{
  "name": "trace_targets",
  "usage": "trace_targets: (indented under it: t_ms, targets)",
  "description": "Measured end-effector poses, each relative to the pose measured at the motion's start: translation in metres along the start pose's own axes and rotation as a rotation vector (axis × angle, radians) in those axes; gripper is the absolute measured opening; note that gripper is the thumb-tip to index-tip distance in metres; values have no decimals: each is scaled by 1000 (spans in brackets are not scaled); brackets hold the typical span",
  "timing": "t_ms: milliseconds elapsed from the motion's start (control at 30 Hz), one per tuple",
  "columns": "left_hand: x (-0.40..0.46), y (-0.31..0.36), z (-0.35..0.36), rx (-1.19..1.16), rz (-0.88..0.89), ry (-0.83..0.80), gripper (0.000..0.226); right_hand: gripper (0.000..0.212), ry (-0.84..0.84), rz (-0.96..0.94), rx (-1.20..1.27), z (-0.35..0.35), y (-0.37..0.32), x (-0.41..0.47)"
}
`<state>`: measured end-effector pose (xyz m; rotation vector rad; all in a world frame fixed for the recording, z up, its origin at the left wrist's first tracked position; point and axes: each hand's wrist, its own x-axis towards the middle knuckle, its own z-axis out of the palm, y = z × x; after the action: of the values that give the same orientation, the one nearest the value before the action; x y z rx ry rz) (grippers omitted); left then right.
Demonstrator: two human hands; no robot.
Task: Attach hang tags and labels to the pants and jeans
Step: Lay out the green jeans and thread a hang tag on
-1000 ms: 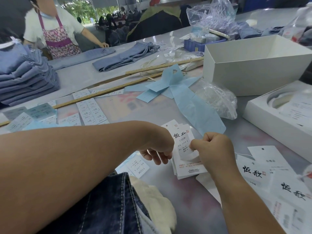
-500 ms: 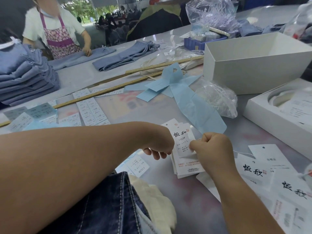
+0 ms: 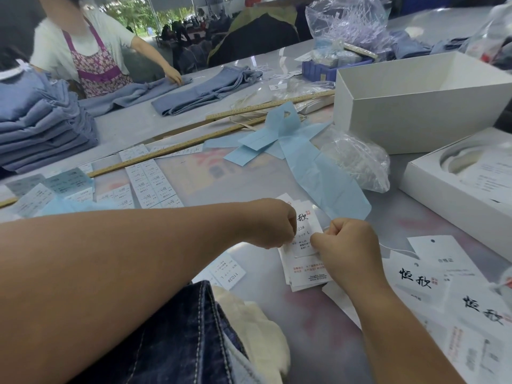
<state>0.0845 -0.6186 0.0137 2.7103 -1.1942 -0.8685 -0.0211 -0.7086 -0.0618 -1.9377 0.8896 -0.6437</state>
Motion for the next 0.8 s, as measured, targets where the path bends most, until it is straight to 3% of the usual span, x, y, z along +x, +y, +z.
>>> trace_targets:
  t_ms: [367, 800]
  targets:
    - [-1, -1, 4, 103, -26, -96, 35, 39, 78, -229, -401, 7, 1, -5]
    - [0, -2, 4, 127, -44, -137, 37, 51, 79, -129, -568, 11, 7, 2]
